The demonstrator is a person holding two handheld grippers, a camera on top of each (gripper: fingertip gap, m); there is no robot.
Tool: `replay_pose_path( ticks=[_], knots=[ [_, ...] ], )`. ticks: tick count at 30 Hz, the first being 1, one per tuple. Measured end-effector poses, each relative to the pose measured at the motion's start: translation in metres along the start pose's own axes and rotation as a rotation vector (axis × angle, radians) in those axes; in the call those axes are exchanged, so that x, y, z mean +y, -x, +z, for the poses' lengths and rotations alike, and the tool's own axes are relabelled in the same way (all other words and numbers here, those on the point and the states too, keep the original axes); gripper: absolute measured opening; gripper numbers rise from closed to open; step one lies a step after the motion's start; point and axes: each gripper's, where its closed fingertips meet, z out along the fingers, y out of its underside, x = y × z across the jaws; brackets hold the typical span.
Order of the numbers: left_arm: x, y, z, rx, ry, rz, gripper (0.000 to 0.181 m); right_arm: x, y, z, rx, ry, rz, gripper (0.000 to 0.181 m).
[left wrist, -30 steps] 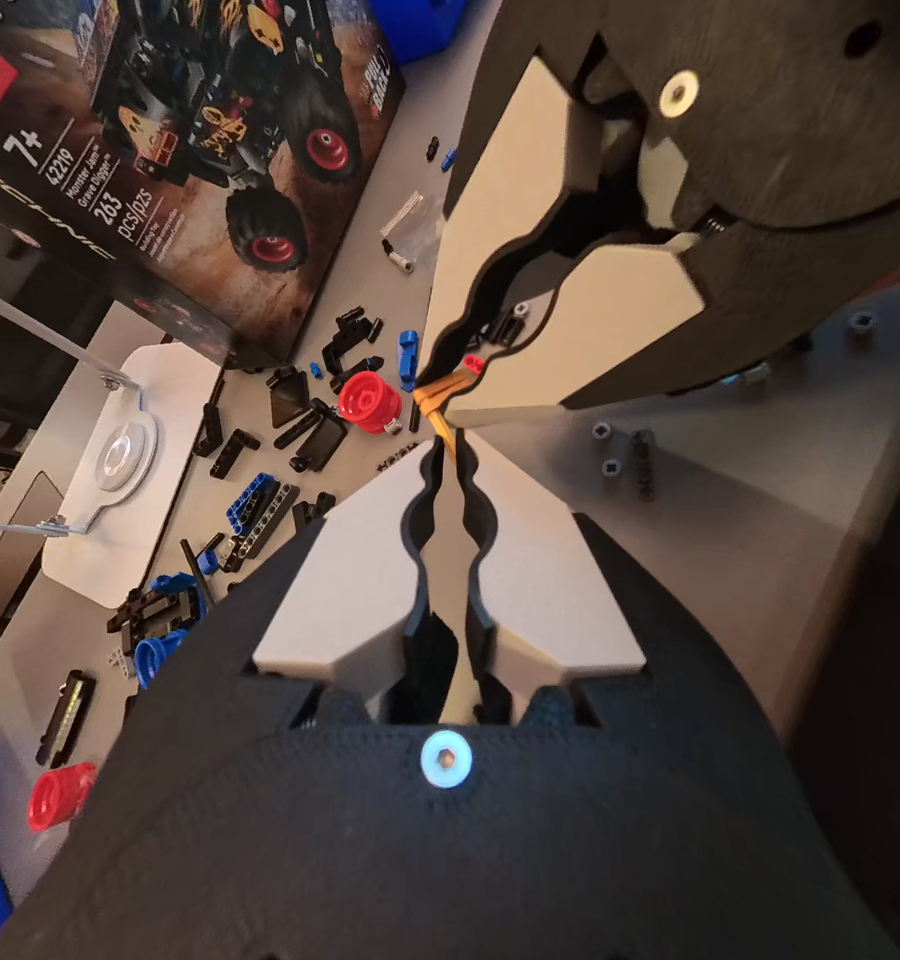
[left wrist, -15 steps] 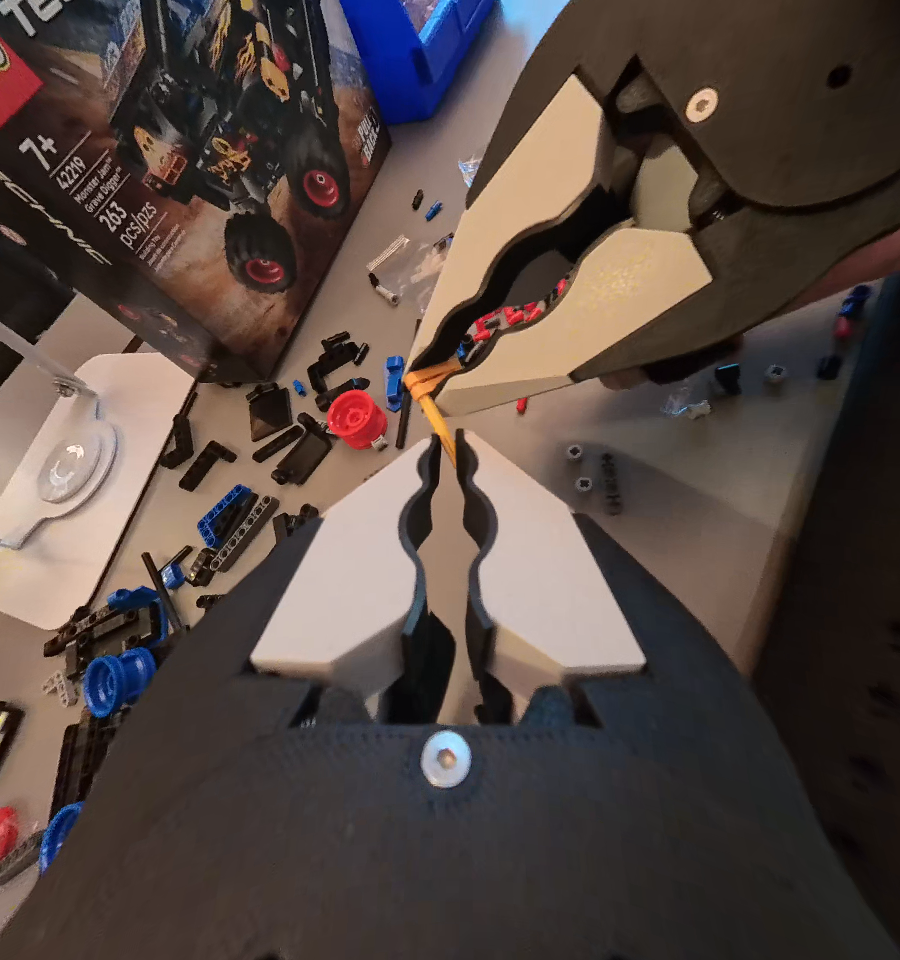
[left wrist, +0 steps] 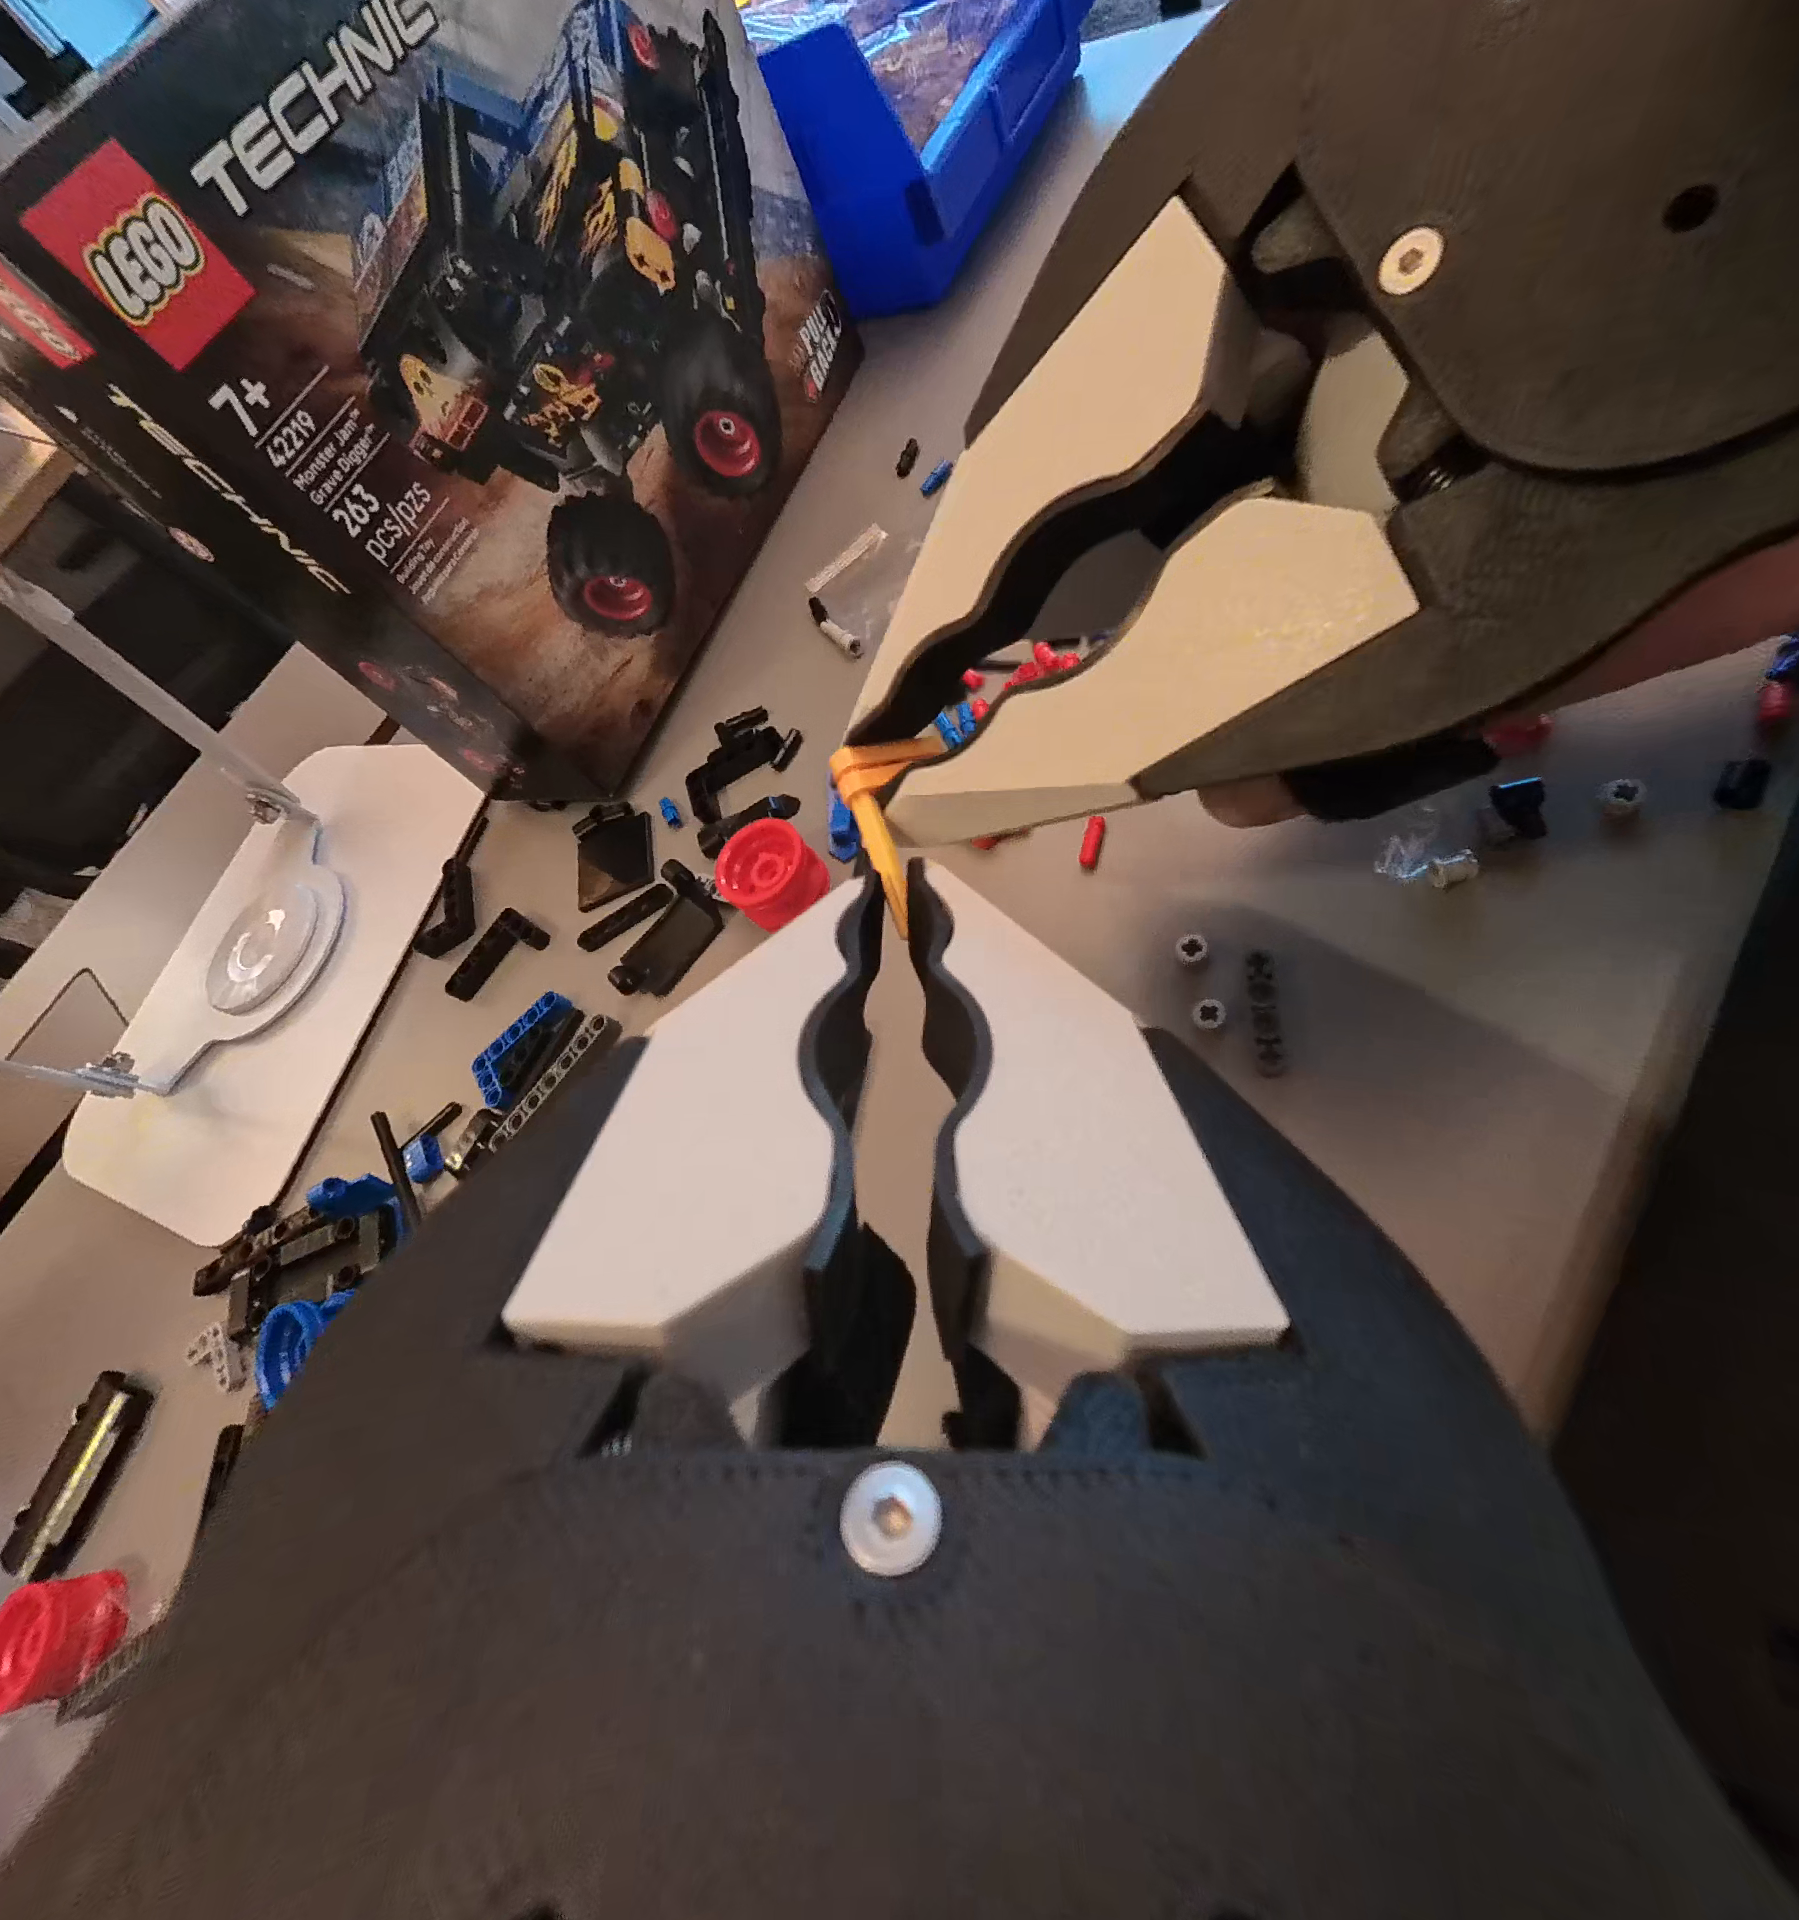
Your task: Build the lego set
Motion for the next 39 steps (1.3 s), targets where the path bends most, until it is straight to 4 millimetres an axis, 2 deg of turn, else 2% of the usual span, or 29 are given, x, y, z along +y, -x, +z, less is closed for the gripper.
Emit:
replay_pose_path(
  ticks=[1, 16, 24, 29, 39],
  knots=[
    [0.000, 0.000, 0.000, -0.004, 0.000, 0.006, 0.003, 0.000, 0.000, 0.000, -0.004, -0.001, 0.011, 0.008],
    [-0.012, 0.007, -0.002, -0.126, -0.042, 0.107, 0.002, -0.005, -0.006, -0.002, -0.059, -0.047, 0.198, 0.008],
    [-0.013, 0.007, -0.001, -0.133, -0.049, 0.100, 0.002, -0.004, -0.006, 0.000, -0.050, -0.048, 0.185, 0.008],
    [-0.013, 0.005, -0.001, -0.129, -0.048, 0.111, 0.002, -0.004, -0.008, 0.000, -0.004, -0.023, 0.081, 0.006],
    [-0.013, 0.003, -0.004, -0.096, -0.066, 0.082, 0.000, -0.009, -0.011, -0.003, 0.119, -0.001, -0.245, 0.006]
  ],
)
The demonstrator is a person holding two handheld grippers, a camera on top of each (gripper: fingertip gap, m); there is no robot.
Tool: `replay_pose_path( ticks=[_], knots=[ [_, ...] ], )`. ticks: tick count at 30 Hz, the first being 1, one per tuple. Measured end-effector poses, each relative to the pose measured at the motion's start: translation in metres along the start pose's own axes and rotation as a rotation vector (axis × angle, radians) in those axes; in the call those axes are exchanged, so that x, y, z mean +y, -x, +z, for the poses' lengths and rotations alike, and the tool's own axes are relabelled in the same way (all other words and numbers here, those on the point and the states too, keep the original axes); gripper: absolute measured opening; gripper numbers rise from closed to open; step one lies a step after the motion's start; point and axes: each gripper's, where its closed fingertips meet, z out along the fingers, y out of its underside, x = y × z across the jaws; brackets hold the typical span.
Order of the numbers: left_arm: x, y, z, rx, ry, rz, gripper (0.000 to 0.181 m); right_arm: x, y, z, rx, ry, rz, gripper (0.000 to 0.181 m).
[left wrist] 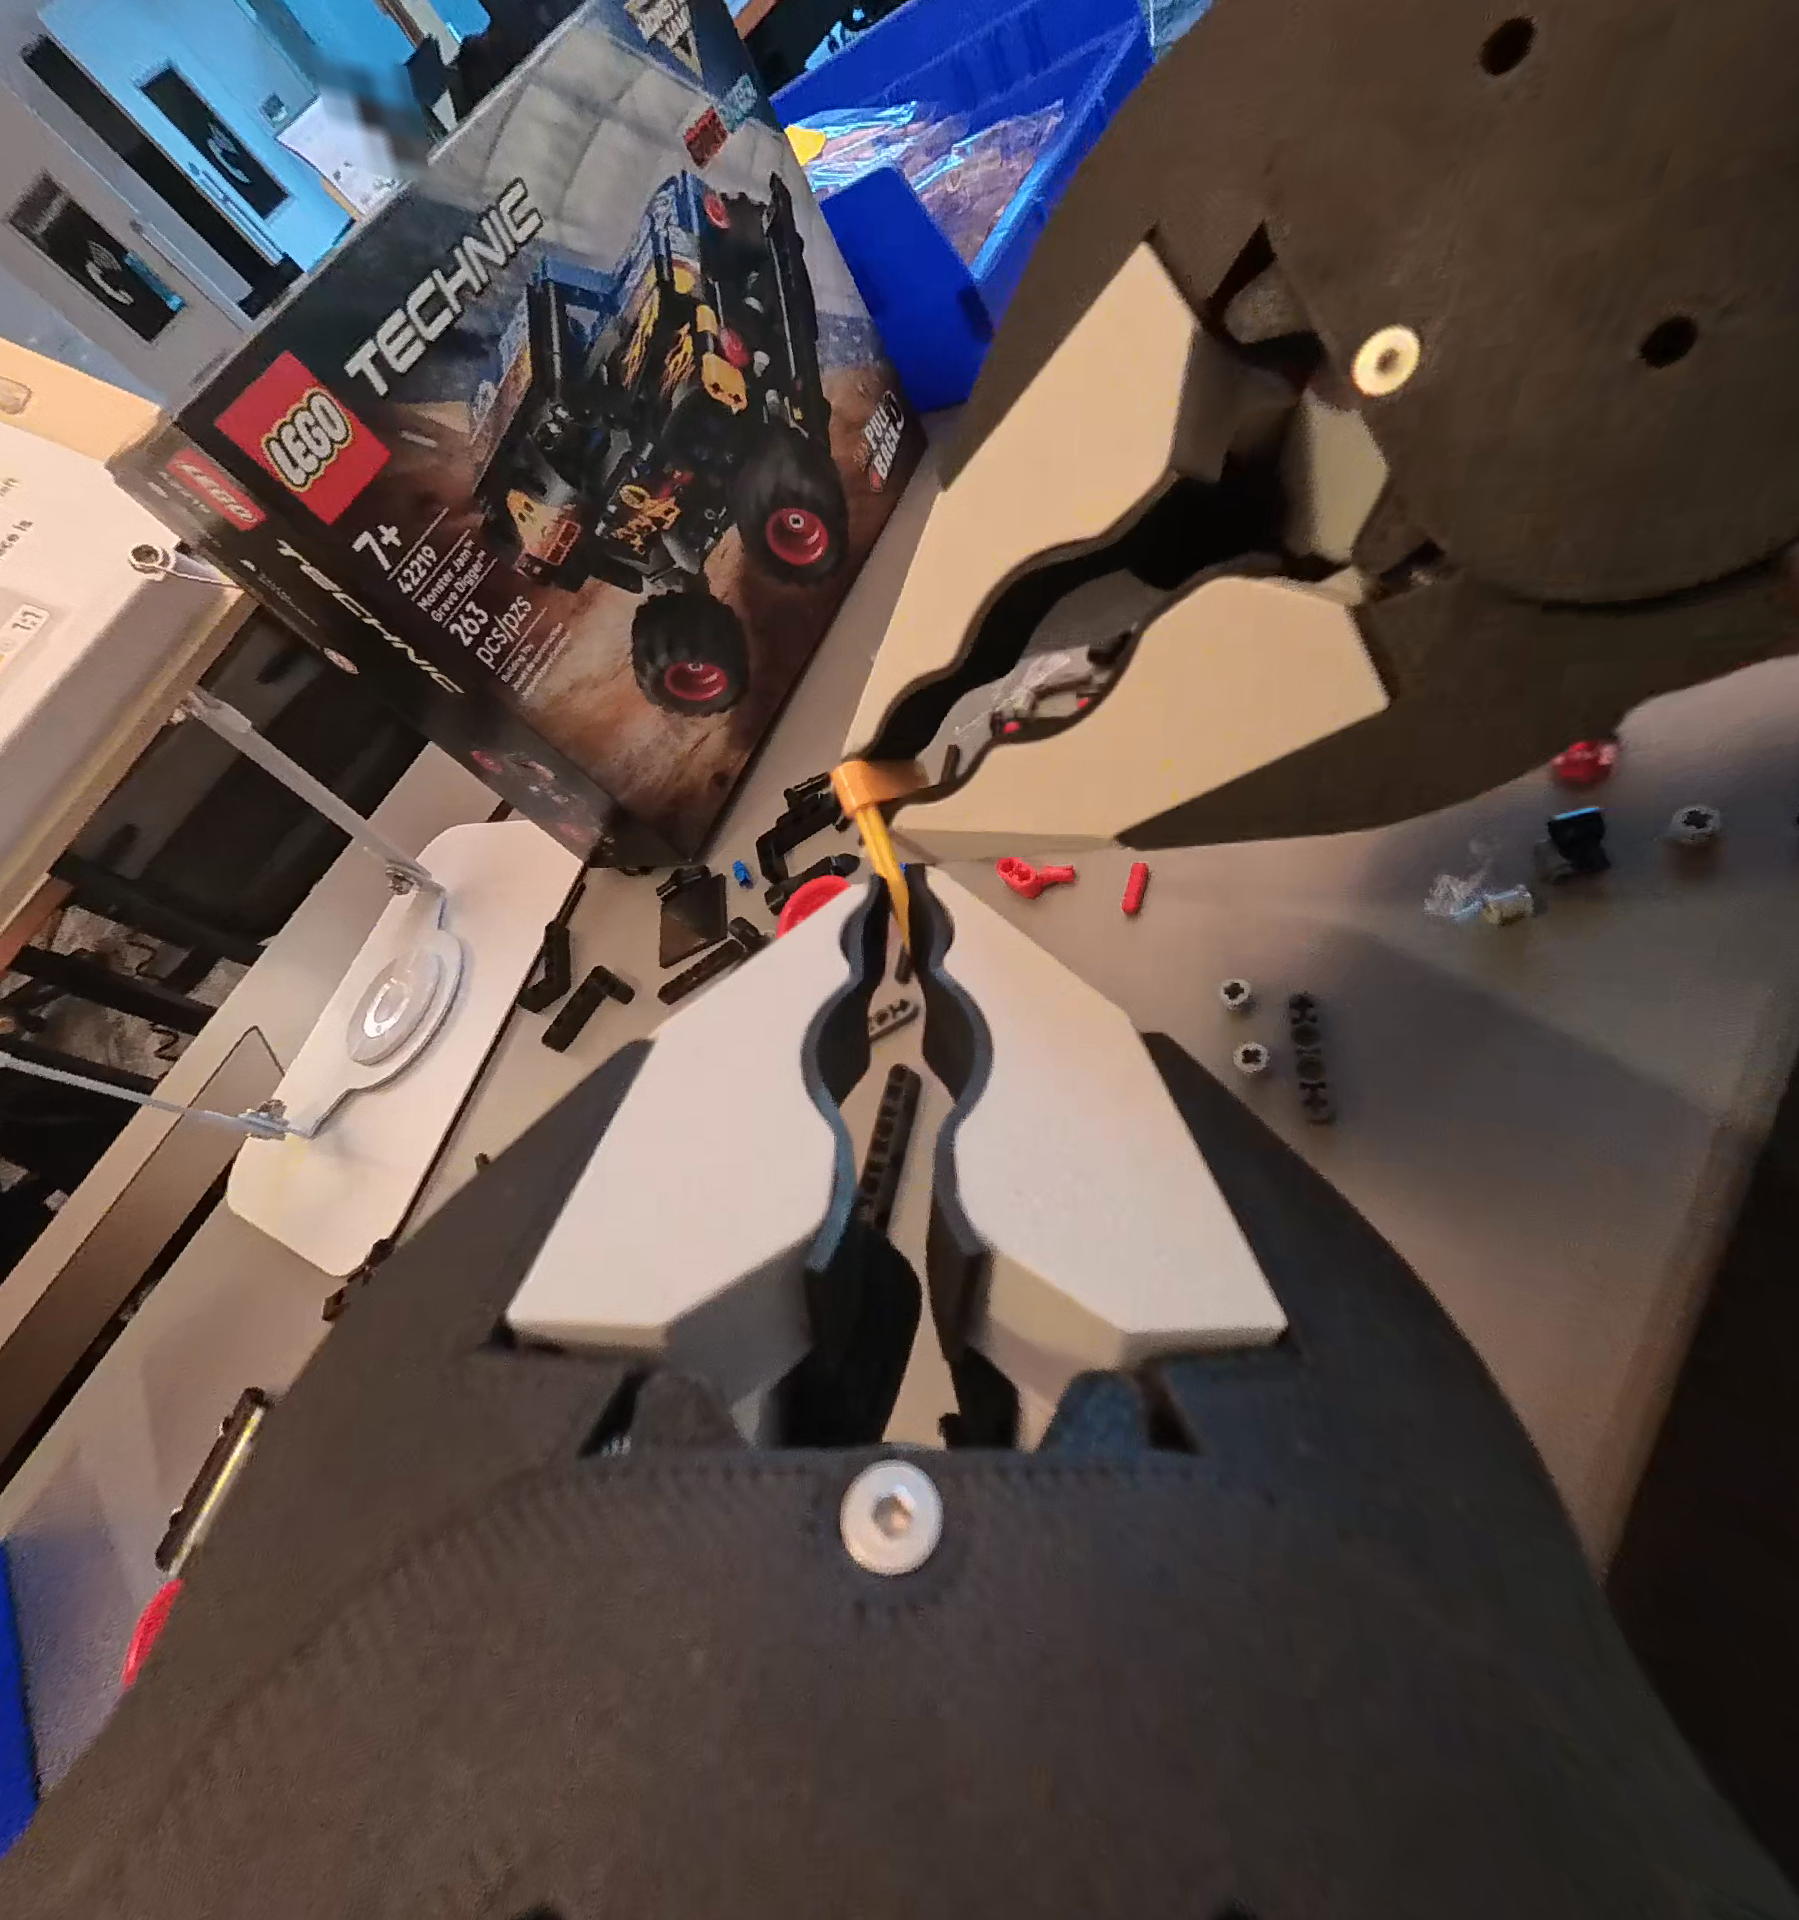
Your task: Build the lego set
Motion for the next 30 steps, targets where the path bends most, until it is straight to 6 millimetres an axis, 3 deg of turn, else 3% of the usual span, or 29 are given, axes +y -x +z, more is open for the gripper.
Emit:
replay_pose_path(
  ticks=[3, 6, 9, 12, 22, 24, 30],
  knots=[
    [-0.001, 0.000, -0.002, 0.008, -0.014, -0.013, 0.001, -0.002, 0.001, -0.001, -0.018, -0.024, 0.003, 0.006],
    [-0.003, 0.000, -0.003, 0.043, -0.023, 0.003, 0.003, -0.002, 0.001, -0.001, -0.074, -0.067, 0.126, 0.006],
    [-0.012, -0.011, -0.010, 0.154, -0.101, 0.058, 0.020, -0.006, 0.000, -0.007, -0.167, -0.137, 0.251, 0.006],
    [-0.012, -0.011, -0.014, 0.183, -0.112, 0.089, 0.017, -0.012, 0.008, -0.011, -0.245, -0.188, 0.270, 0.006],
    [-0.016, -0.023, -0.041, 0.369, -0.234, 0.195, 0.018, -0.030, 0.031, -0.031, -0.394, -0.323, 0.201, 0.006],
    [-0.017, -0.017, -0.044, 0.363, -0.253, 0.203, 0.000, -0.033, 0.044, -0.033, -0.429, -0.327, 0.154, 0.006],
    [-0.012, -0.017, -0.046, 0.352, -0.250, 0.232, 0.000, -0.032, 0.045, -0.028, -0.411, -0.301, 0.146, 0.006]
  ],
)
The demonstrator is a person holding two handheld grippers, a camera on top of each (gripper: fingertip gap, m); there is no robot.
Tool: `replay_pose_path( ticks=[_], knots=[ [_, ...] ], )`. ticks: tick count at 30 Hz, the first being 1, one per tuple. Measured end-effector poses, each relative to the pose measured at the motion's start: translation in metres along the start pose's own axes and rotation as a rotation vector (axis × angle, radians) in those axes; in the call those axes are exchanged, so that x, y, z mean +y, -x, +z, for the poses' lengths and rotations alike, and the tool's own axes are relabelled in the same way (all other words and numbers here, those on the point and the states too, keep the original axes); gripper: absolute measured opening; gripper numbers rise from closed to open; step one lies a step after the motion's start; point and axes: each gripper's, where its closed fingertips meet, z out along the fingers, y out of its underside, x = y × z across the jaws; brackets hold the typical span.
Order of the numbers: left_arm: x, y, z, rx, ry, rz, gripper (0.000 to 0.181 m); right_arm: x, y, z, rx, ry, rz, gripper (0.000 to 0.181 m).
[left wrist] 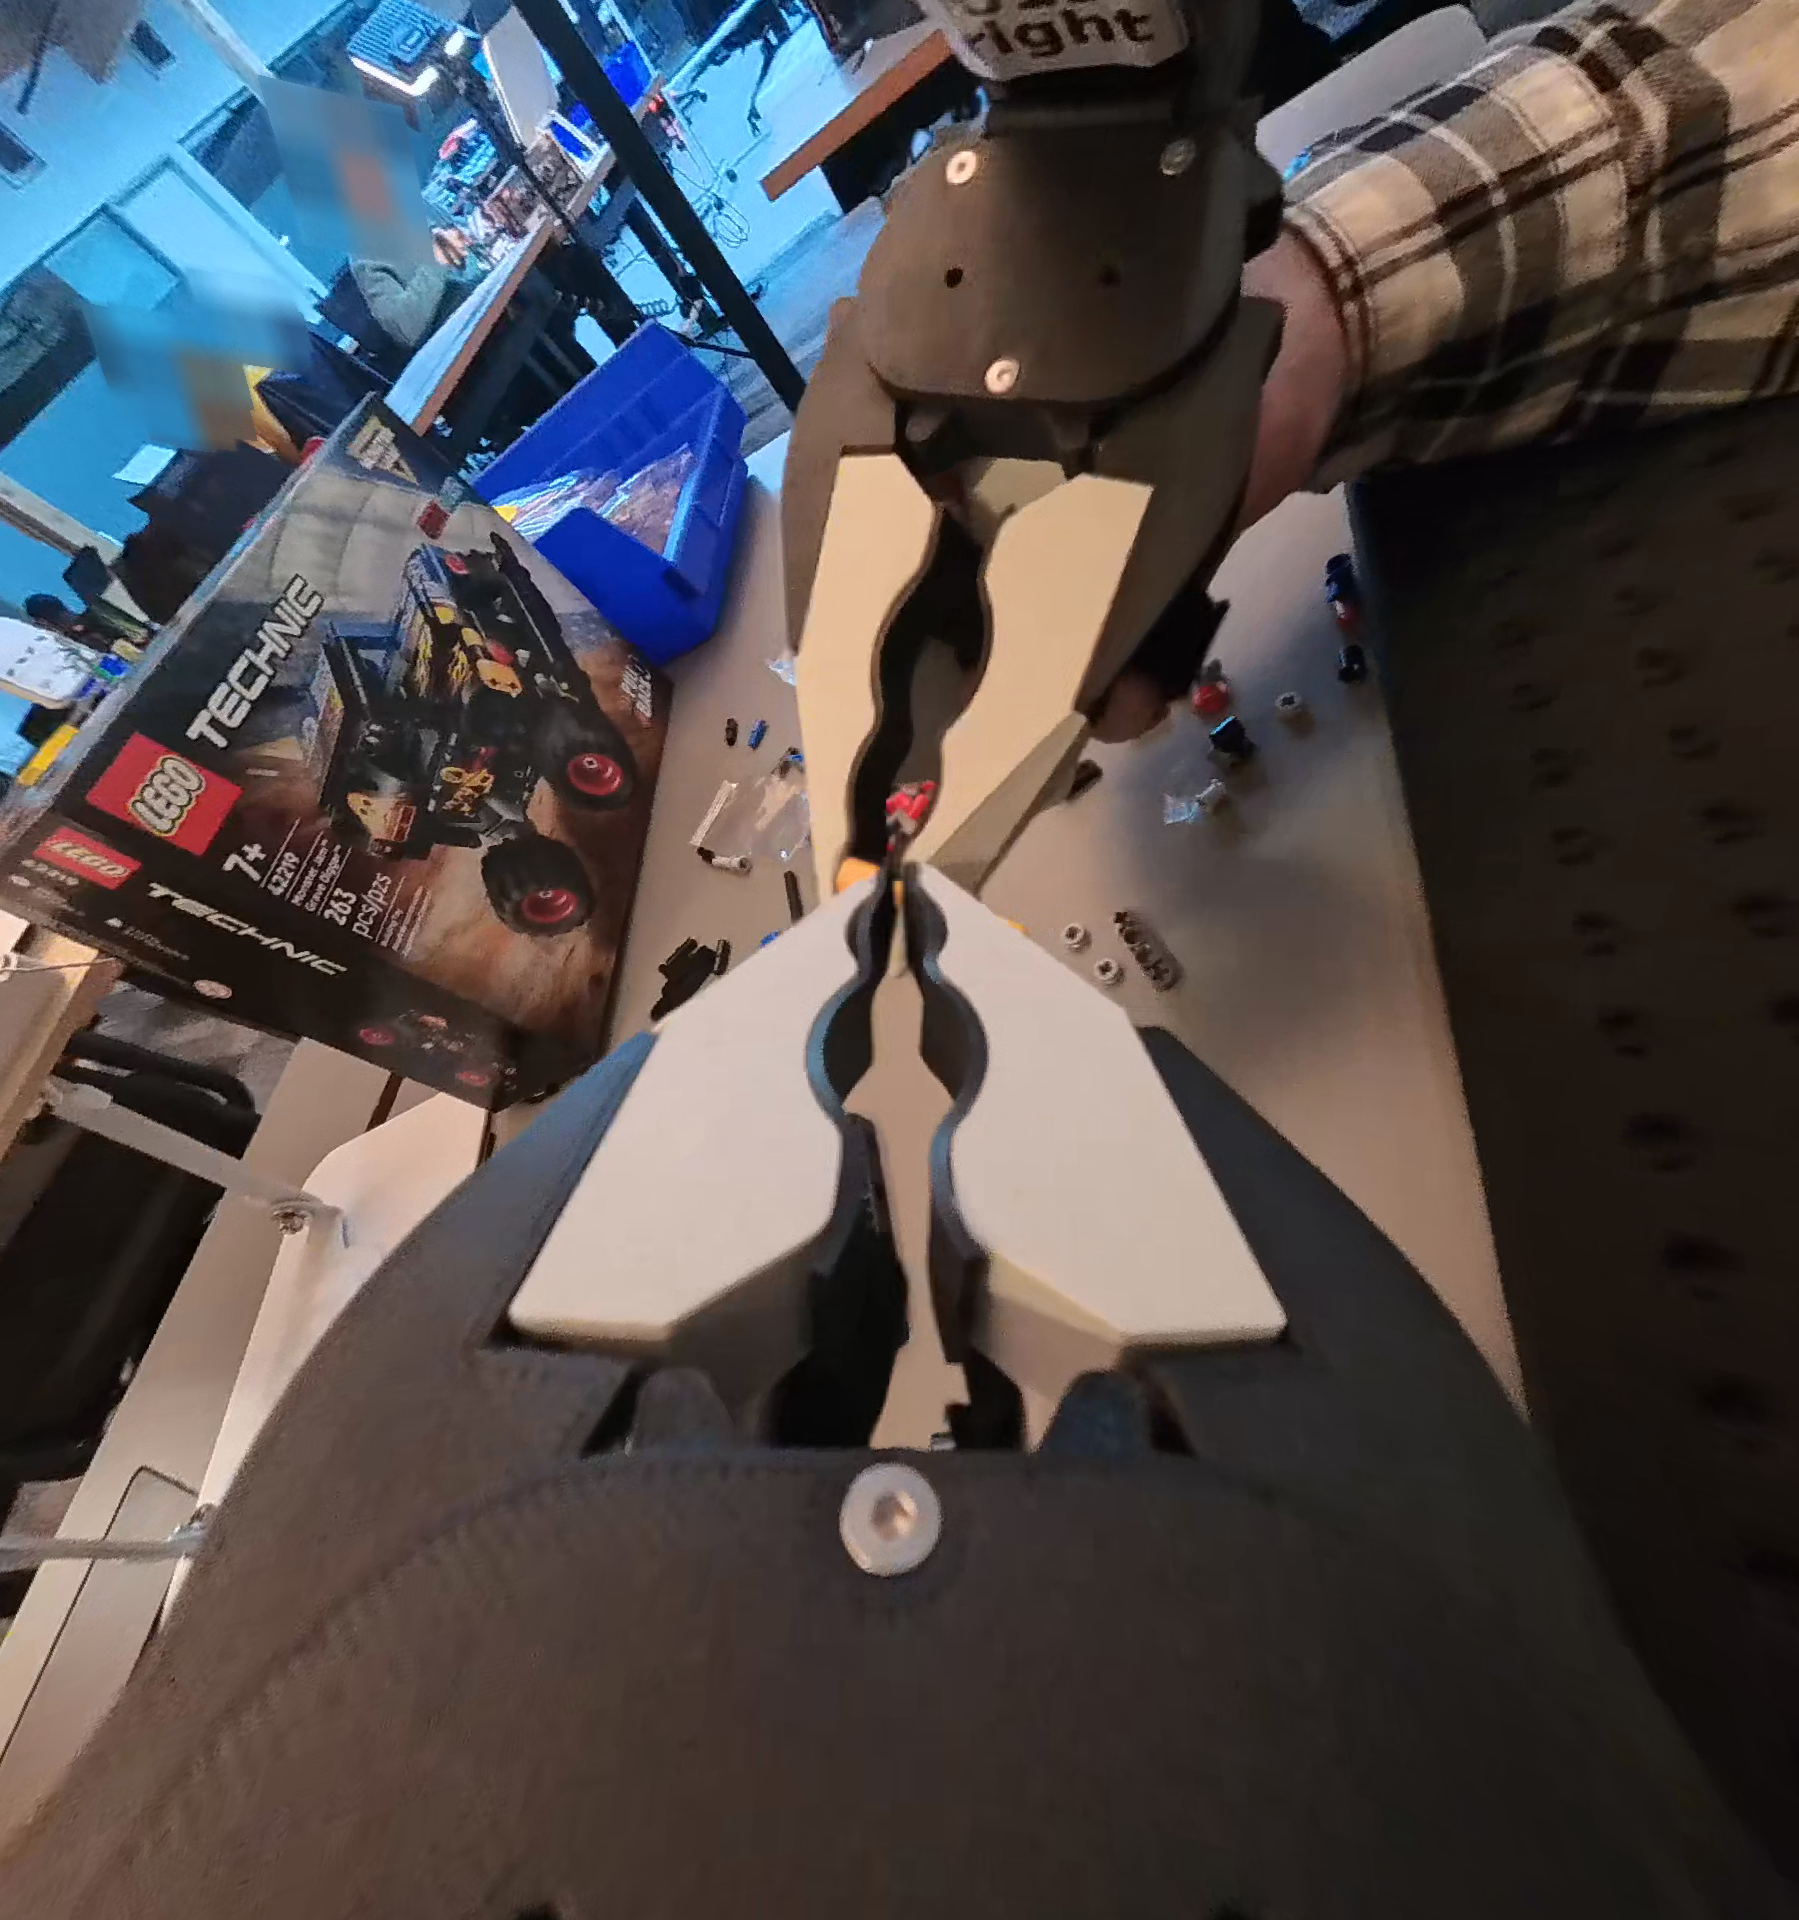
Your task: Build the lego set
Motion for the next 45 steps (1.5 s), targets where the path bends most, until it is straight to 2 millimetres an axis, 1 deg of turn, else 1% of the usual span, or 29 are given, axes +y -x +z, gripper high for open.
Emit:
replay_pose_path(
  ticks=[3, 4, 6, 7, 8, 16, 26, 40, 42, 44, 45],
  knots=[
    [0.001, -0.007, -0.002, 0.063, -0.015, -0.067, 0.034, -0.002, -0.002, -0.003, -0.010, -0.025, 0.027, 0.006],
    [0.003, -0.008, -0.003, 0.077, -0.015, -0.082, 0.040, -0.004, -0.001, -0.005, -0.022, -0.043, 0.038, 0.006],
    [0.007, -0.010, -0.002, 0.078, 0.003, -0.066, 0.041, -0.006, 0.001, -0.005, -0.033, -0.055, 0.039, 0.006],
    [0.006, -0.012, -0.001, 0.086, -0.002, -0.062, 0.039, -0.006, 0.003, -0.005, -0.040, -0.053, 0.033, 0.006],
    [0.003, -0.012, 0.000, 0.083, -0.012, -0.058, 0.033, -0.006, 0.005, -0.005, -0.050, -0.057, 0.027, 0.006],
    [0.006, -0.021, 0.000, 0.180, -0.019, -0.125, 0.033, -0.003, 0.012, -0.003, -0.025, -0.010, -0.089, 0.006],
    [0.013, -0.029, -0.002, 0.244, -0.011, -0.145, 0.032, -0.001, 0.018, 0.001, -0.011, 0.025, -0.145, 0.006],
    [0.005, -0.033, -0.010, 0.362, -0.061, -0.207, 0.031, -0.009, 0.024, -0.002, -0.039, -0.007, -0.147, 0.006],
    [0.002, -0.032, -0.011, 0.367, -0.075, -0.222, 0.031, -0.010, 0.024, -0.003, -0.050, -0.020, -0.121, 0.006],
    [0.004, -0.030, -0.010, 0.333, -0.055, -0.194, 0.031, -0.011, 0.022, -0.002, -0.052, -0.031, -0.083, 0.006],
    [0.001, -0.029, -0.011, 0.322, -0.059, -0.180, 0.031, -0.014, 0.022, -0.004, -0.067, -0.056, -0.051, 0.006]
  ],
)
